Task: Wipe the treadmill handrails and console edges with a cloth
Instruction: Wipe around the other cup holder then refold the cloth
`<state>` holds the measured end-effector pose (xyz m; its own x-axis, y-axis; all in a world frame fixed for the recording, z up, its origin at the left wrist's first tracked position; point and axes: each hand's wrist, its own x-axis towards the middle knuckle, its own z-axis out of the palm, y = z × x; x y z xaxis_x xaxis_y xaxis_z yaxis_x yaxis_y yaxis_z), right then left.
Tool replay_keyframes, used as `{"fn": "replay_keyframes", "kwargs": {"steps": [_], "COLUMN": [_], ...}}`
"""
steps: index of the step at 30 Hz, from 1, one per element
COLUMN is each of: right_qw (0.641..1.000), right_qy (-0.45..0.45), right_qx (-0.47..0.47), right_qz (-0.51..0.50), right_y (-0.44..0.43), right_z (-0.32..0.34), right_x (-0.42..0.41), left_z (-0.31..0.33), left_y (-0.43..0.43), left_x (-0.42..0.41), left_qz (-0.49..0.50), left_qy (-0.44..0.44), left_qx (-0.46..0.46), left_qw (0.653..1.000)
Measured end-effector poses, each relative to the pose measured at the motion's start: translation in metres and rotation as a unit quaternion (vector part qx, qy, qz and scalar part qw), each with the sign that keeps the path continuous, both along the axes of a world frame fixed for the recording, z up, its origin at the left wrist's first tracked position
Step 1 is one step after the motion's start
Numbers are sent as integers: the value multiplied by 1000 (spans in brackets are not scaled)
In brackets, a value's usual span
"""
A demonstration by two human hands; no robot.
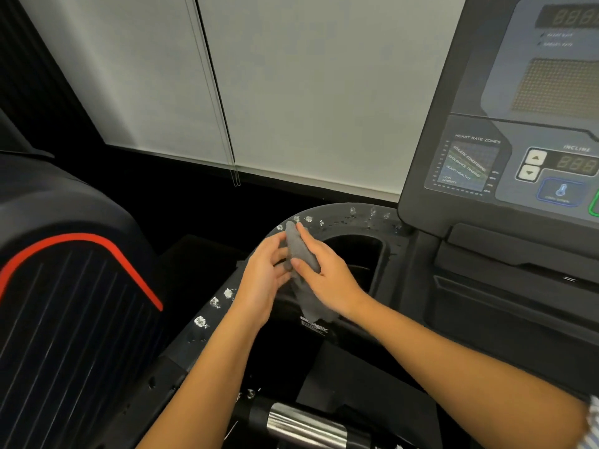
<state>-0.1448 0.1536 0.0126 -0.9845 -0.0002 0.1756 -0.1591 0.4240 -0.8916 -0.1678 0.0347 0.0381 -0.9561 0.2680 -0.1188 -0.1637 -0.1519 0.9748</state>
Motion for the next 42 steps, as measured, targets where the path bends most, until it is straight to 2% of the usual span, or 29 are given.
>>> {"fn": "replay_keyframes", "kwargs": {"steps": [1,3,7,10,12,15,18,21,24,27,29,31,35,39,42], "right_qw": [1000,998,991,972,934,916,912,912,915,915,914,916,917,897,897], "right_qy": [9,28,19,-6,-25,4,5,-50,-93,-36,10,5,-37,-99,-22], "right_qx": [11,48,110,236,354,399,408,407,390,401,404,397,397,415,423], "right_qz": [-9,-39,-76,-9,44,40,22,-19,-53,-13,41,56,-20,-118,-125], "right_y": [2,7,16,14,8,5,14,29,32,16,5,6,35,54,33], "right_z": [0,2,3,-11,-24,-32,-32,-28,-24,-24,-29,-29,-24,-25,-31], "right_x": [-8,-28,-69,-90,-97,-102,-110,-120,-126,-119,-109,-106,-117,-121,-105], "left_z": [-1,-8,-28,-44,-53,-60,-62,-64,-68,-66,-65,-66,-69,-74,-76], "left_y": [-1,-4,-9,-8,-7,-3,2,-1,0,2,1,0,-1,-1,0], "left_x": [-5,-18,-42,-57,-63,-67,-70,-72,-71,-69,-68,-68,-69,-70,-70], "left_qz": [7,45,108,87,63,39,26,27,44,56,60,65,73,79,76], "left_qy": [37,117,215,250,265,289,291,304,314,346,354,354,351,357,355], "left_qx": [-66,-207,-408,-545,-600,-630,-646,-640,-656,-666,-667,-666,-671,-659,-666], "left_qw": [997,970,881,796,753,719,706,705,685,658,653,654,649,657,651]}}
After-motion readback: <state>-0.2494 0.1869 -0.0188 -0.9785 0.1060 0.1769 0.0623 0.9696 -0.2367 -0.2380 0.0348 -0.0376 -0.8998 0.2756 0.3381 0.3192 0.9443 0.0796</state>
